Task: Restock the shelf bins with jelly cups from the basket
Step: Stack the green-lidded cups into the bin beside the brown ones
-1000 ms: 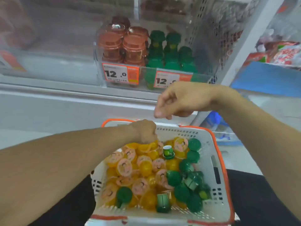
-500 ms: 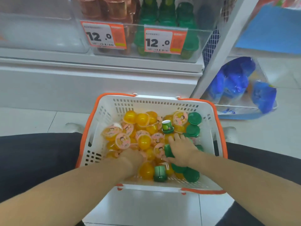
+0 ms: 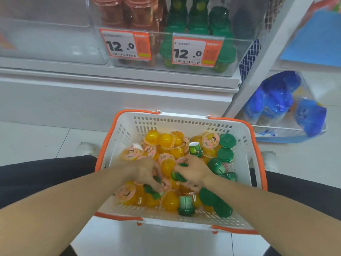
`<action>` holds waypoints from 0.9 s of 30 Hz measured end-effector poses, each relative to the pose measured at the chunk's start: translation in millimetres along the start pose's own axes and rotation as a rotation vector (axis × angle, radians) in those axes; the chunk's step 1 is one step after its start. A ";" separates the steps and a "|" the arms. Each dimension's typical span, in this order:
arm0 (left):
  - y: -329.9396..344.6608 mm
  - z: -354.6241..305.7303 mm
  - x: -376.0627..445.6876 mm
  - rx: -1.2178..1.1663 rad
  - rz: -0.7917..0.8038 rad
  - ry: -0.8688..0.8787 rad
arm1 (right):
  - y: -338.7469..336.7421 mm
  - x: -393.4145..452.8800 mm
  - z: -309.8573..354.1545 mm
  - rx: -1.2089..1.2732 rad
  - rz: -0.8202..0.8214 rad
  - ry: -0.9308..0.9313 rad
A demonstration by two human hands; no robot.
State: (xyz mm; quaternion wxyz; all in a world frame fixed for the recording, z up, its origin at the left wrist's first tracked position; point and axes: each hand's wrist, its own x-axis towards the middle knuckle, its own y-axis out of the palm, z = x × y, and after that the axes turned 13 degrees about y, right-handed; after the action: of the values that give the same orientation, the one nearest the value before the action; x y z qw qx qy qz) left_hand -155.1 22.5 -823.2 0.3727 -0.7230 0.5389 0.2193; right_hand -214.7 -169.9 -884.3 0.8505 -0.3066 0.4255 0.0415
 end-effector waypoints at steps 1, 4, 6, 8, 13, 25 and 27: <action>-8.1 -1.0 -1.5 -0.147 -0.004 0.011 | -5.4 -2.0 14.4 0.179 0.035 0.016; -43.0 -20.8 -16.7 -0.393 0.022 0.073 | -28.9 -14.9 55.4 0.788 0.172 0.084; -72.8 -46.6 -31.3 -0.442 0.007 0.154 | -53.5 -34.3 84.0 0.976 0.374 0.007; -104.2 -75.1 -52.0 -0.472 -0.060 0.211 | -80.8 -57.7 112.8 1.012 0.511 -0.159; -140.8 -121.0 -104.1 -0.550 -0.091 0.385 | -145.2 -102.7 160.6 0.916 0.517 -0.411; -108.5 -151.1 -83.1 -0.770 -0.480 0.652 | -183.4 -123.5 176.5 0.692 0.181 -0.563; -111.1 -153.4 -81.5 -0.783 -0.536 0.694 | -192.8 -121.9 178.8 0.627 0.085 -0.544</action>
State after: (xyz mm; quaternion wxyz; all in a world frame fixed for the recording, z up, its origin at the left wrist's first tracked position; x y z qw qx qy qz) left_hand -89.7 -30.5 -635.0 -0.0777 -0.9473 0.3067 0.0505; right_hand -103.4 -203.0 -618.8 0.9815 0.0072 0.1896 0.0243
